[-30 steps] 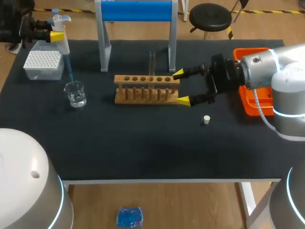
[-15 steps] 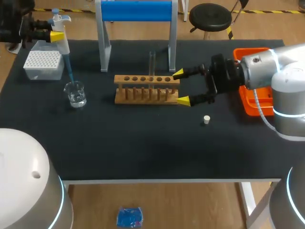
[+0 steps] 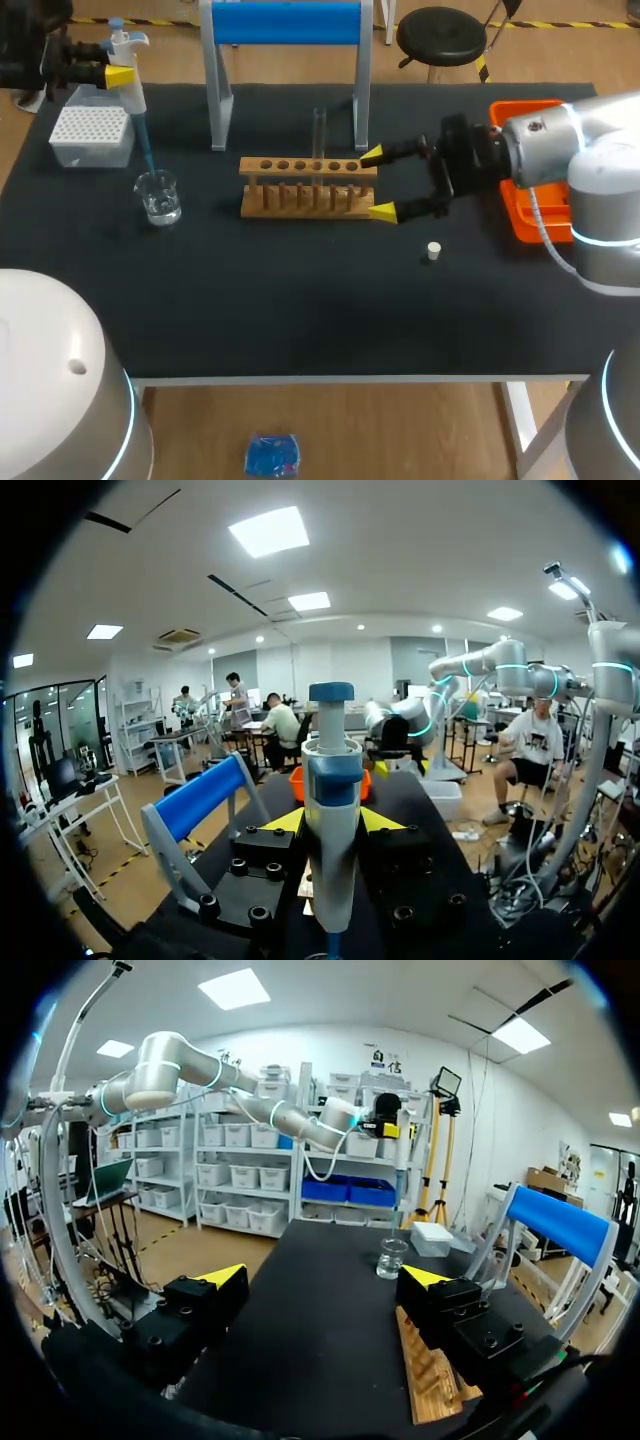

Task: Invert the test tube, pick up the pipette, mount the tip to pipette, aspirate from beaker and dispense into the tube, eject the tip, return the pipette, and cap with the stopper.

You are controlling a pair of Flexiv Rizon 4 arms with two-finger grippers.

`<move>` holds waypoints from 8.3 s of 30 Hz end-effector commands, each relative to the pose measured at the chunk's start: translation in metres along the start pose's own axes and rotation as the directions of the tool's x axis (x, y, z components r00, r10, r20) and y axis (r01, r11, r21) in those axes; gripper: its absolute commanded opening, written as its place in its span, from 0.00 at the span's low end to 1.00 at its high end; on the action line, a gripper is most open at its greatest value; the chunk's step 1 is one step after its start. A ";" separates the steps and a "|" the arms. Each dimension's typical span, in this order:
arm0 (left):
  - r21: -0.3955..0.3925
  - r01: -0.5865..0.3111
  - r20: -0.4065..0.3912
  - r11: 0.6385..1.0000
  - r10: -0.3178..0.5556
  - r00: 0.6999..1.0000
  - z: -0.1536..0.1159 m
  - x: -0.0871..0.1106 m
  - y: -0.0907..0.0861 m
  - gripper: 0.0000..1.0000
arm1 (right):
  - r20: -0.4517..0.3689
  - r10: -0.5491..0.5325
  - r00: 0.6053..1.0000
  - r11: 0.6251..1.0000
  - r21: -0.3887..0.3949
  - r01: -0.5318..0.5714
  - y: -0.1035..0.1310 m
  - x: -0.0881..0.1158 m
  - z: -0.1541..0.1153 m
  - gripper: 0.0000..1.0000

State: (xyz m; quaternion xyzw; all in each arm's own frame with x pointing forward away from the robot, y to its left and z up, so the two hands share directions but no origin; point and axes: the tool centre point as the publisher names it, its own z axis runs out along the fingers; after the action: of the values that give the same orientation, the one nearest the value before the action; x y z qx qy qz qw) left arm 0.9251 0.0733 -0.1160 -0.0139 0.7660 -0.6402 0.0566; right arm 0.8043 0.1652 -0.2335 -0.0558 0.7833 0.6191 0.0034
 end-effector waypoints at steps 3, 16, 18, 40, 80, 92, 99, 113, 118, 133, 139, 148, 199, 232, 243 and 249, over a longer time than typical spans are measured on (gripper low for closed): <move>0.000 -0.002 0.000 1.000 0.002 1.000 0.000 0.000 0.000 0.00 | 0.030 0.015 0.999 0.998 0.060 -0.017 0.007 0.002 0.037 1.00; 0.000 -0.002 0.000 1.000 0.002 1.000 0.000 0.000 0.000 0.00 | 0.151 0.089 0.985 0.980 0.166 -0.114 0.004 -0.005 0.130 1.00; 0.000 -0.002 0.000 1.000 0.002 1.000 0.000 0.000 0.000 0.00 | 0.156 0.092 0.983 0.977 0.175 -0.120 0.002 -0.006 0.143 1.00; 0.000 -0.002 0.000 1.000 0.002 1.000 0.000 0.000 0.000 0.00 | 0.331 0.091 0.939 0.958 0.227 -0.173 -0.035 -0.028 0.207 1.00; 0.000 -0.002 0.000 1.000 0.002 1.000 0.000 0.000 0.000 0.00 | 0.341 0.091 0.935 0.962 0.214 -0.172 -0.045 -0.046 0.232 1.00; 0.000 -0.002 0.000 1.000 0.002 1.000 0.000 0.000 0.000 0.00 | 0.341 0.091 0.935 0.962 0.214 -0.172 -0.045 -0.046 0.232 1.00; 0.006 0.011 -0.002 1.000 -0.011 1.000 0.000 -0.004 0.007 0.00 | 0.341 0.091 0.935 0.962 0.214 -0.172 -0.045 -0.046 0.232 1.00; 0.030 0.032 0.012 0.999 -0.032 0.999 -0.006 -0.009 0.027 0.00 | 0.341 0.091 0.935 0.962 0.214 -0.172 -0.045 -0.046 0.232 1.00; 0.033 0.036 0.012 0.999 -0.036 0.999 -0.006 -0.012 0.033 0.00 | 0.341 0.091 0.935 0.962 0.214 -0.172 -0.045 -0.046 0.232 1.00; 0.049 0.055 0.001 0.997 -0.056 0.998 0.002 -0.017 0.047 0.00 | 0.341 0.091 0.935 0.962 0.214 -0.172 -0.045 -0.046 0.232 1.00; 0.052 0.068 0.003 0.996 -0.068 0.998 0.002 -0.019 0.054 0.00 | 0.341 0.091 0.935 0.962 0.214 -0.172 -0.045 -0.046 0.232 1.00; 0.058 0.076 0.011 0.995 -0.076 0.997 0.001 -0.021 0.064 0.00 | 0.341 0.091 0.935 0.962 0.214 -0.172 -0.045 -0.046 0.232 1.00; 0.065 0.114 0.020 0.991 -0.115 0.993 0.001 -0.024 0.081 0.00 | 0.341 0.091 0.935 0.962 0.214 -0.172 -0.045 -0.046 0.232 1.00; 0.065 0.114 0.020 0.991 -0.115 0.993 0.001 -0.024 0.081 0.00 | 0.205 0.008 0.979 0.952 0.298 -0.070 0.047 -0.060 0.184 1.00; 0.065 0.114 0.020 0.991 -0.115 0.993 0.001 -0.024 0.081 0.00 | 0.055 0.028 0.998 0.974 0.221 -0.039 0.097 -0.094 0.179 1.00; 0.065 0.114 0.020 0.991 -0.115 0.993 0.001 -0.024 0.081 0.00 | -0.008 0.023 1.000 0.977 0.213 -0.021 0.118 -0.106 0.187 1.00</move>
State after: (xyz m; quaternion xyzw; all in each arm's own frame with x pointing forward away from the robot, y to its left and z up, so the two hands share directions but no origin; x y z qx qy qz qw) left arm 0.9527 0.0884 -0.1944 -0.0648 0.7423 -0.6662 0.0298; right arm 0.8810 0.3811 -0.1635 0.0175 0.8207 0.5619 0.1021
